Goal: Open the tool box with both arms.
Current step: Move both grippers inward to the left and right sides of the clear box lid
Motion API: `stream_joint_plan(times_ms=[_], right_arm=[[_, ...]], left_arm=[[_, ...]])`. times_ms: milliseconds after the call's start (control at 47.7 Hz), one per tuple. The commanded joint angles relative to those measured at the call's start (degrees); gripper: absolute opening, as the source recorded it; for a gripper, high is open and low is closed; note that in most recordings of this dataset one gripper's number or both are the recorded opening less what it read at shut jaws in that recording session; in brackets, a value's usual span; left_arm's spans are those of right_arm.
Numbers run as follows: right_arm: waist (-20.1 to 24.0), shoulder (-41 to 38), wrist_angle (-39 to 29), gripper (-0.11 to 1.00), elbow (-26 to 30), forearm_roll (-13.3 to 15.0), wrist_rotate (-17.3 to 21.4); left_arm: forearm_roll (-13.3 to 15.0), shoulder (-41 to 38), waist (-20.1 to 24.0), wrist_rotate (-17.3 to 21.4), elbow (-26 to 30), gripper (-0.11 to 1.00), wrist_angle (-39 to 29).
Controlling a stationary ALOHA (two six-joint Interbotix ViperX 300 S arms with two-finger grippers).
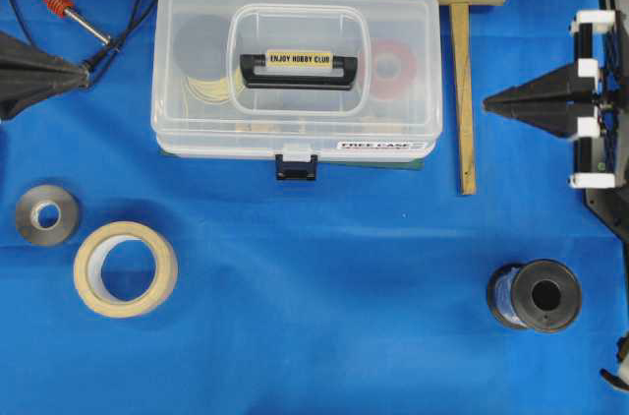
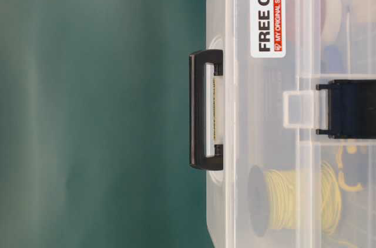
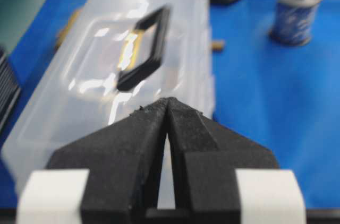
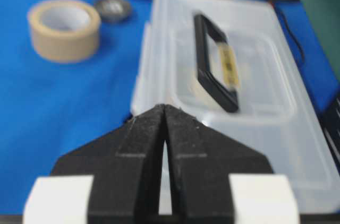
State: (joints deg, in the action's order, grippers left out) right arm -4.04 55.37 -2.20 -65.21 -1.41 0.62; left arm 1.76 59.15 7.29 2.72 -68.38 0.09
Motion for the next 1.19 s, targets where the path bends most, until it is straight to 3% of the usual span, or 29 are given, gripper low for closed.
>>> stream_joint_plan(times_ms=[0,63,105,251,335,398,838,1173], right_arm=[[-1.8,-0.3,-2.1,0.01,1.3,-0.6,0.2],[-3.2,-0.8,-4.0,0.03,1.2,-0.8,0.2],[-4.4,-1.3,-5.4,0.11,1.1,-0.8,0.2],[-8.2,-3.4,-8.6,0.55,0.6,-0.7,0.2],[-10.3,-5.3,-9.5,0.78,0.3,-0.6,0.1],[-11.0,-6.8,-9.8,0.86,0.0,-0.6,0.1],[-11.7,-20.3,-6.5,0.83,1.2,-0.4,-0.1],[-11.9,-23.6,-2.5,0.82,2.6,-0.3,-0.4]], left_arm=[[0.1,-0.4,1.6,0.1,0.2,0.04,-1.2],[0.0,-0.6,2.0,0.1,-0.4,0.18,-1.8],[0.1,-0.9,2.1,0.1,-1.0,0.3,-2.0],[0.0,-3.1,3.6,0.3,-2.9,0.75,-2.0],[0.1,-5.0,5.5,0.3,-3.6,0.9,-2.0],[0.0,-6.4,6.8,0.3,-4.0,0.9,-1.7],[0.0,-16.8,7.6,0.3,-3.7,0.9,4.7],[0.0,-27.0,7.5,0.1,-0.5,0.9,10.5]])
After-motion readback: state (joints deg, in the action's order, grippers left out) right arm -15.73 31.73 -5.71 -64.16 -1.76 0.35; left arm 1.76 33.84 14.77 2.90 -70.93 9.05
